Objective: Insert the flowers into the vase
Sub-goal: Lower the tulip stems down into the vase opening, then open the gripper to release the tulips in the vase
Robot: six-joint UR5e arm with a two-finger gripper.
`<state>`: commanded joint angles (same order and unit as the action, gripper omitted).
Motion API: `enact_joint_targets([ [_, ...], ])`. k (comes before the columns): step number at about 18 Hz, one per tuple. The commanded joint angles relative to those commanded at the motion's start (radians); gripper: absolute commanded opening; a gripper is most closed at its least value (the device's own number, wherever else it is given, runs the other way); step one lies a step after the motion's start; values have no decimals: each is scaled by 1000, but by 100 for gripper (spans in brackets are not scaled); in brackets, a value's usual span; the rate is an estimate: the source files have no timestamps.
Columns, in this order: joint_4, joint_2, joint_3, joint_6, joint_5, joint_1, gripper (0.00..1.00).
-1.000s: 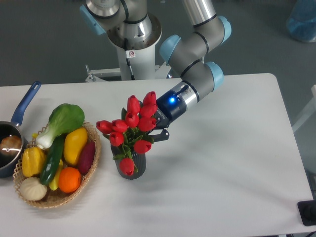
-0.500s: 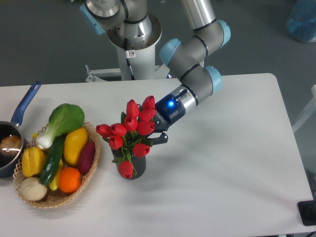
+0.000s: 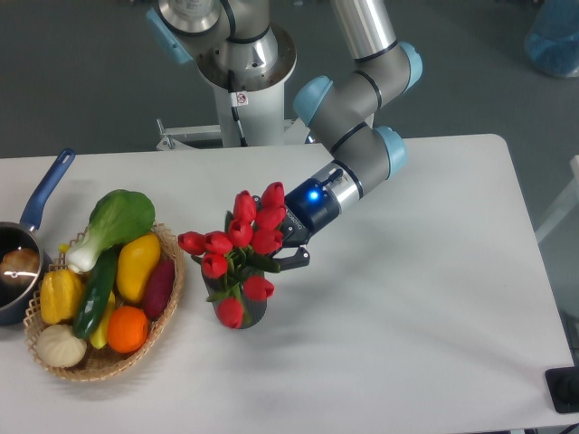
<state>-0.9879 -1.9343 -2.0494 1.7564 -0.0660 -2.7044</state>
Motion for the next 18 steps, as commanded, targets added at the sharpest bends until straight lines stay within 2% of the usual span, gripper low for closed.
enact_joint_targets([
  [1, 0, 0, 0, -5, 0, -2, 100],
  [12, -2, 5, 3, -14, -12, -21, 100],
  [18, -8, 69, 6, -67, -90, -54, 100],
])
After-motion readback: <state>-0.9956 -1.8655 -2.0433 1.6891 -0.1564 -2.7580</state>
